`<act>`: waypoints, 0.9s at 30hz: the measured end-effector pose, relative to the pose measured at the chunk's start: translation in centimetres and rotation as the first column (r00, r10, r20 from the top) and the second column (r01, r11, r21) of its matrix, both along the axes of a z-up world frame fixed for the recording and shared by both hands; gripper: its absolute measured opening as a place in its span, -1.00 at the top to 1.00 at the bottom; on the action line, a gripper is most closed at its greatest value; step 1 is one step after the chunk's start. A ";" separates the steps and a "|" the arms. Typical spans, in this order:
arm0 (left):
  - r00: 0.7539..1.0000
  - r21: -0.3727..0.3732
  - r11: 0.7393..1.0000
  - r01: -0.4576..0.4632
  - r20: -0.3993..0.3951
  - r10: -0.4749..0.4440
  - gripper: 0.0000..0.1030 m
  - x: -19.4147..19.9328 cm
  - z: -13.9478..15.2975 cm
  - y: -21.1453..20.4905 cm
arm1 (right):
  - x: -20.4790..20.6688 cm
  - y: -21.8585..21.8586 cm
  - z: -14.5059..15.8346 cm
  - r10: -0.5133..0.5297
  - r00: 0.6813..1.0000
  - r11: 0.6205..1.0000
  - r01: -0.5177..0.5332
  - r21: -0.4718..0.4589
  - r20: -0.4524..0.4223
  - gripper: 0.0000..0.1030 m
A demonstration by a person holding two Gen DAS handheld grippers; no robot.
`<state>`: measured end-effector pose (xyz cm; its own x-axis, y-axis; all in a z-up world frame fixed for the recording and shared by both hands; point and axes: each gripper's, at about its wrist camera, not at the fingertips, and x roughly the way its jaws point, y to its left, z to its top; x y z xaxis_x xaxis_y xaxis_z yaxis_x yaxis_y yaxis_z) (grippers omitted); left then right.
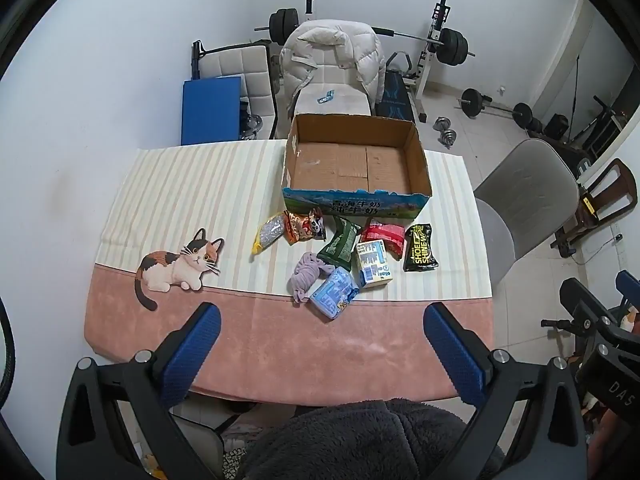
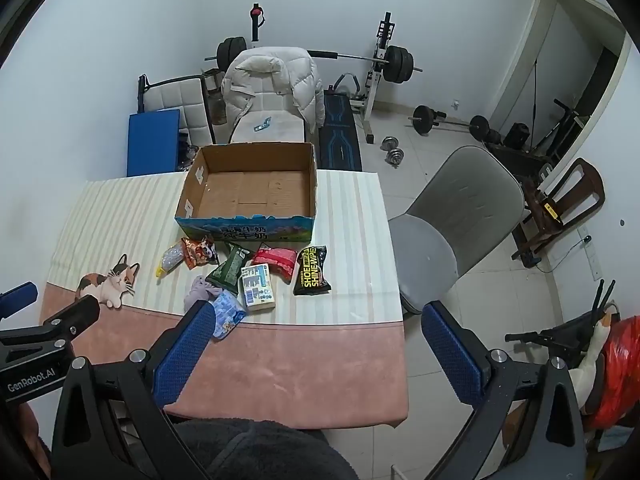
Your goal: Organize soft objects
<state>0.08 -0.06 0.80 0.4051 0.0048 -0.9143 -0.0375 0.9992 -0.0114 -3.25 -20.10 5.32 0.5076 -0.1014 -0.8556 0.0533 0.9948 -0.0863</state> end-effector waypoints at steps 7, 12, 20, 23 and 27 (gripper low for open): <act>1.000 -0.005 1.000 0.003 0.017 -0.003 -1.00 -0.6 0.5 0.3 | -0.5 0.3 0.5 0.002 1.000 1.000 -0.002 -0.002 0.009 -1.00; 1.000 -0.001 1.000 0.003 0.019 -0.003 -1.00 -0.7 0.5 0.2 | -0.6 0.3 0.5 0.006 1.000 1.000 -0.006 -0.003 0.012 -1.00; 1.000 -0.005 1.000 0.000 0.027 0.001 -1.00 -0.6 0.7 0.5 | -0.6 0.5 1.0 0.009 1.000 1.000 -0.009 -0.004 0.017 -1.00; 1.000 -0.008 1.000 -0.001 0.028 0.002 -1.00 -0.6 0.8 0.5 | -0.7 0.6 1.1 0.009 1.000 1.000 -0.009 -0.005 0.018 -1.00; 1.000 -0.003 1.000 0.002 0.029 -0.002 -1.00 -0.6 0.8 0.5 | -0.7 0.6 1.1 0.009 1.000 1.000 -0.009 -0.006 0.021 -1.00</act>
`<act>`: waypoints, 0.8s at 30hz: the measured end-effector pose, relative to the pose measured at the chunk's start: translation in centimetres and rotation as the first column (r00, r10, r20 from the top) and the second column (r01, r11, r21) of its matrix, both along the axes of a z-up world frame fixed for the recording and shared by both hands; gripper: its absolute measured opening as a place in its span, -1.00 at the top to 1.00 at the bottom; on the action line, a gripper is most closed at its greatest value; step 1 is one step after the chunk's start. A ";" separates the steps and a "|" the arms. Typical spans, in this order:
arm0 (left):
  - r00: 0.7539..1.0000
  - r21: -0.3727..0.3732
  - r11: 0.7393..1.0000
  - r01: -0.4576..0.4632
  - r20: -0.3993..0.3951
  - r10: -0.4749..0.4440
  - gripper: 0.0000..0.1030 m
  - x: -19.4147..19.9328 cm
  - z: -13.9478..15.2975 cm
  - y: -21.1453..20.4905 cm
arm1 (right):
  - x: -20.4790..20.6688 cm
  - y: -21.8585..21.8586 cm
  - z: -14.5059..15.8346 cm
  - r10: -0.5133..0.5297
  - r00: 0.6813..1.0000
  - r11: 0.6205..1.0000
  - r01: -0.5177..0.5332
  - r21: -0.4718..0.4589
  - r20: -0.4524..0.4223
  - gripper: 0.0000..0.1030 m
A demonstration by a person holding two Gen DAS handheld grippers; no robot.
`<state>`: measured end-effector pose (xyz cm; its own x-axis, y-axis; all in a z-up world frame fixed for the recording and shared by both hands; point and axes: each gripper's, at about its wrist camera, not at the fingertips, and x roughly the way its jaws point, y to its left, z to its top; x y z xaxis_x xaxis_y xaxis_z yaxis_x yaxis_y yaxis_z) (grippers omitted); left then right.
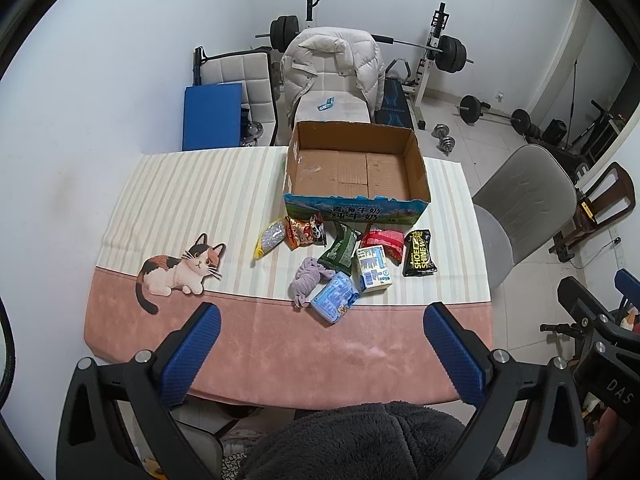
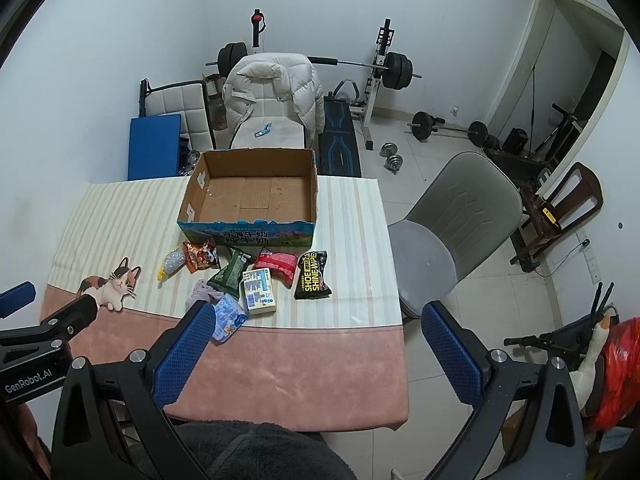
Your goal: Organize soft objects
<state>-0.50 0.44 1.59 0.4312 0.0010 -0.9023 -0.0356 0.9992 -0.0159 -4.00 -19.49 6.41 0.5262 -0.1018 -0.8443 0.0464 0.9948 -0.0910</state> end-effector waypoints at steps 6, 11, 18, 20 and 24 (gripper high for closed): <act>1.000 -0.002 1.000 -0.003 0.003 0.003 -1.00 0.0 0.0 0.1 | 0.1 0.0 0.6 0.005 1.000 1.000 -0.005 -0.003 0.005 -1.00; 1.000 -0.001 1.000 -0.002 0.003 0.002 -1.00 0.0 0.1 0.1 | 0.2 -0.1 1.3 0.007 1.000 1.000 -0.007 -0.005 0.017 -1.00; 1.000 -0.002 1.000 -0.003 0.007 0.003 -1.00 0.0 0.1 0.1 | 0.1 0.0 1.2 0.009 1.000 1.000 -0.009 -0.006 0.018 -1.00; 1.000 -0.002 1.000 -0.003 0.006 0.003 -1.00 0.0 0.1 0.1 | 0.1 0.0 1.0 0.010 1.000 1.000 -0.010 -0.007 0.021 -1.00; 1.000 -0.003 1.000 -0.003 0.007 0.003 -1.00 0.0 0.1 0.1 | 0.1 0.1 1.1 0.013 1.000 1.000 -0.013 -0.008 0.021 -1.00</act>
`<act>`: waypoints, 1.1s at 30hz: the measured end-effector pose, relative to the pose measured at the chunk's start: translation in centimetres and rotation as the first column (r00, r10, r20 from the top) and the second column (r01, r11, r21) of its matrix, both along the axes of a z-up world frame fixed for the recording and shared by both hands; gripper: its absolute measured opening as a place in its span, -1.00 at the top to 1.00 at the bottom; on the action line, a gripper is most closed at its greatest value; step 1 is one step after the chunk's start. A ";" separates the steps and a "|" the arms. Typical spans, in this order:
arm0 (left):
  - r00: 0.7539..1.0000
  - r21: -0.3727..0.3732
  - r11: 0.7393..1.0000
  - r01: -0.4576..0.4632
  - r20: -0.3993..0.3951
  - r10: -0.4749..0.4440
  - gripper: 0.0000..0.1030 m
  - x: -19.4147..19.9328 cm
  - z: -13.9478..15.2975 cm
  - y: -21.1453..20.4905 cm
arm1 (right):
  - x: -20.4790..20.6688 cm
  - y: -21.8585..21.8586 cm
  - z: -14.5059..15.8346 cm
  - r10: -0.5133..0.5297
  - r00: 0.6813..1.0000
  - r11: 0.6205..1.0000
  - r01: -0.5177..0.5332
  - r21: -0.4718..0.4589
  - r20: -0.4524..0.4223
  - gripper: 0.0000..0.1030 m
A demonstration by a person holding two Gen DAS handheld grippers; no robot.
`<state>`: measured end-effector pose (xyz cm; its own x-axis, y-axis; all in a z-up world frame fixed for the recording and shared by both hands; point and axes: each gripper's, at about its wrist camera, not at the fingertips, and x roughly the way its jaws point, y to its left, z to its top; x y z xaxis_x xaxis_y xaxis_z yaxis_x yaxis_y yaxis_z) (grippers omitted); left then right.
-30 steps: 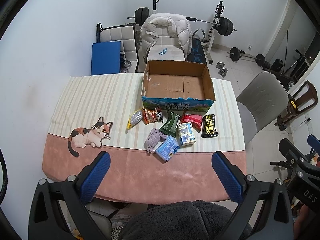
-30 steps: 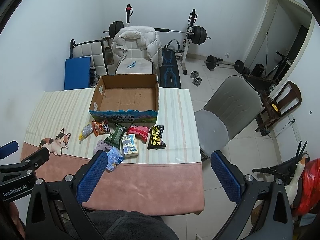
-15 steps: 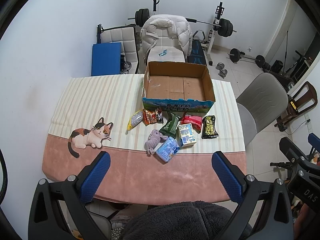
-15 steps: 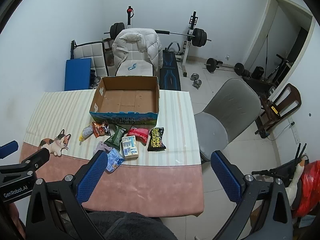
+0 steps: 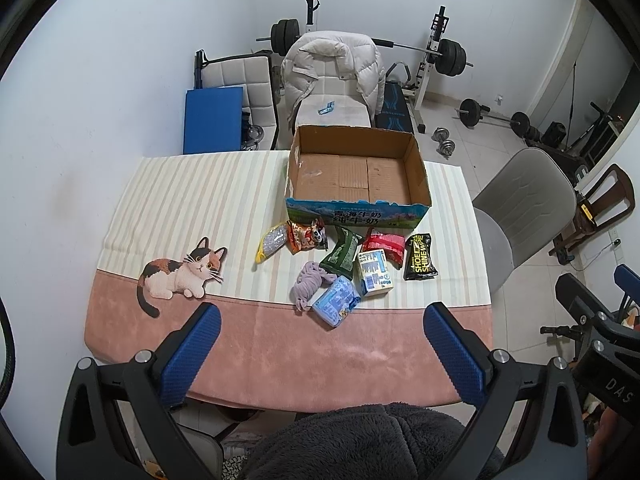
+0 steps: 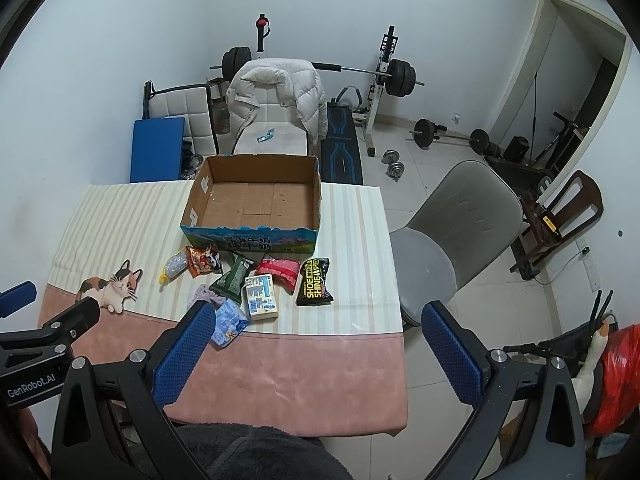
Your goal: Organize soft objects
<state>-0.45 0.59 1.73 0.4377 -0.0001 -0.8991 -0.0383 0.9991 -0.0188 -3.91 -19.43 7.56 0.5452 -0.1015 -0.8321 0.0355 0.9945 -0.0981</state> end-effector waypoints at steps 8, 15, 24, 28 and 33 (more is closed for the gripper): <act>1.000 0.000 1.000 0.000 0.004 0.000 -1.00 0.0 0.0 0.1 | 0.0 0.2 -0.2 0.001 1.000 1.000 -0.001 -0.001 0.002 -1.00; 1.000 -0.006 1.000 -0.002 0.006 0.002 -1.00 0.8 0.8 0.7 | 0.4 0.2 -0.2 0.003 1.000 1.000 -0.003 -0.001 -0.003 -1.00; 1.000 -0.008 1.000 0.000 0.003 0.000 -1.00 0.9 0.7 0.7 | 0.5 0.3 -0.3 0.003 1.000 1.000 -0.003 0.002 -0.002 -1.00; 1.000 -0.016 1.000 0.002 -0.007 -0.002 -1.00 2.2 -0.7 1.2 | 1.4 0.4 -1.2 -0.002 1.000 1.000 0.003 0.019 -0.022 -1.00; 0.999 0.052 0.998 -0.035 -0.031 0.036 -1.00 6.4 -6.0 3.1 | 5.3 0.4 -6.4 -0.004 0.997 0.998 0.008 0.058 -0.074 -1.00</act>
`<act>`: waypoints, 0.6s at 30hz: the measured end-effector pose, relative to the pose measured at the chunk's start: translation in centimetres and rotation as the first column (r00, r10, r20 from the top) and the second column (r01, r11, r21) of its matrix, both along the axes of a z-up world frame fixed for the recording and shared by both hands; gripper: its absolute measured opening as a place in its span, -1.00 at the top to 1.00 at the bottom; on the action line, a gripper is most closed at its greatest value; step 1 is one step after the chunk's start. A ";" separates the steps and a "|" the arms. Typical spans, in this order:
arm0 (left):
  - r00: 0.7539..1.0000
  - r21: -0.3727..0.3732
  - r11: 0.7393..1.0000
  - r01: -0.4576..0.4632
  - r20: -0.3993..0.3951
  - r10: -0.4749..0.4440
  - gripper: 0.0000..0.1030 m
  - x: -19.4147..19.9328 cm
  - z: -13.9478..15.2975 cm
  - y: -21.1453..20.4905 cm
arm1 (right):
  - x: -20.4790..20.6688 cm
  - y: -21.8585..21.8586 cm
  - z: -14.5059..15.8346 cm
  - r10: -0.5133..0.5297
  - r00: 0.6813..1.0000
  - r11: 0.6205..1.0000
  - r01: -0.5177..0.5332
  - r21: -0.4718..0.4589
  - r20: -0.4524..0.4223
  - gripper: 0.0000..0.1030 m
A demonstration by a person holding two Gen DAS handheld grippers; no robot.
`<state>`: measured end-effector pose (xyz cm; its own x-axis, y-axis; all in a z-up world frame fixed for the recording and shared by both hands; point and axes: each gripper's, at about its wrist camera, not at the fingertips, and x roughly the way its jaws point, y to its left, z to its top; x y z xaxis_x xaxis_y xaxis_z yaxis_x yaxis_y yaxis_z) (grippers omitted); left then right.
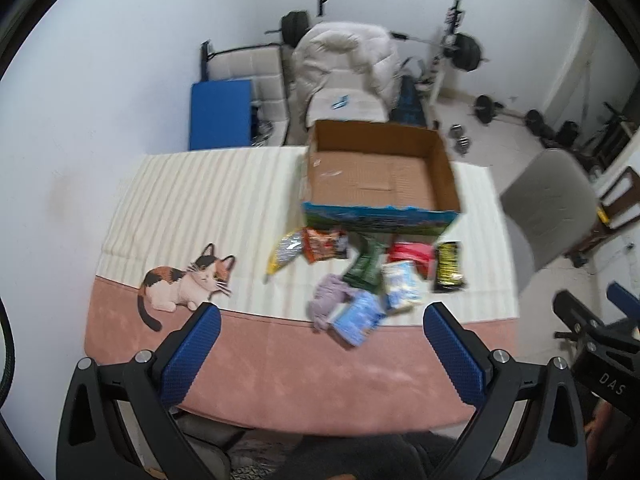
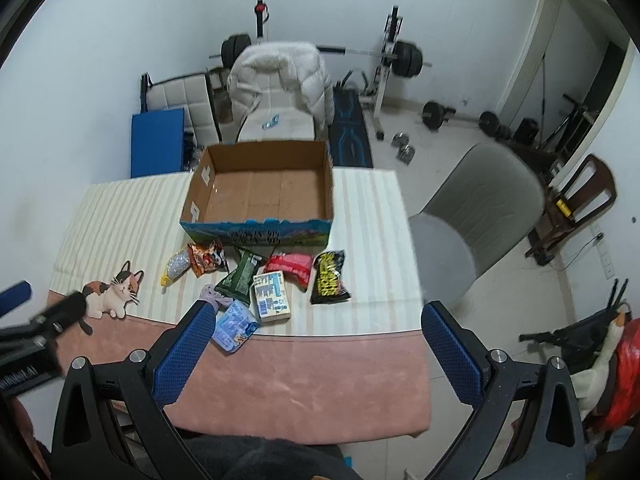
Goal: Organize soft objects
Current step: 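Grasp the blue wipe pack with the left tool while the right tool grasps the yellow carton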
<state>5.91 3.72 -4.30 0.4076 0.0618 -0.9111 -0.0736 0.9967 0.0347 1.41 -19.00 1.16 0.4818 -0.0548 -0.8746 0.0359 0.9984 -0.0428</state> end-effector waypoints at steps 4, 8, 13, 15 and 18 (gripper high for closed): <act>0.996 0.059 0.998 0.013 -0.090 -0.008 -1.00 4.1 -6.8 1.8 | 4.7 0.7 -7.7 0.017 0.993 0.999 -0.012 0.048 -0.116 -1.00; 0.982 0.054 0.998 0.037 -0.189 -0.026 -0.86 7.7 -13.5 2.7 | 8.9 1.5 -17.2 0.034 0.967 0.994 -0.007 0.108 -0.251 -1.00; 0.944 0.052 0.985 0.167 -0.295 -0.144 -0.70 10.0 -20.6 0.5 | 13.5 3.8 -29.0 0.051 0.923 0.994 -0.009 0.112 -0.383 -0.92; 0.922 0.041 0.974 0.225 -0.333 -0.199 -0.70 9.9 -23.3 -0.8 | 14.6 4.5 -32.2 0.054 0.906 0.993 -0.004 0.117 -0.420 -0.90; 0.890 0.019 0.968 0.248 -0.399 -0.220 -0.68 9.8 -26.6 -1.3 | 15.7 4.9 -36.6 0.059 0.873 0.988 0.018 0.152 -0.484 -0.71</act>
<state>15.73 2.39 -30.89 0.0297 0.0759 -0.9967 0.1954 0.9774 0.0803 17.13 -14.10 -35.45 -0.0062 0.0974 -0.9952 0.0283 0.9949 0.0972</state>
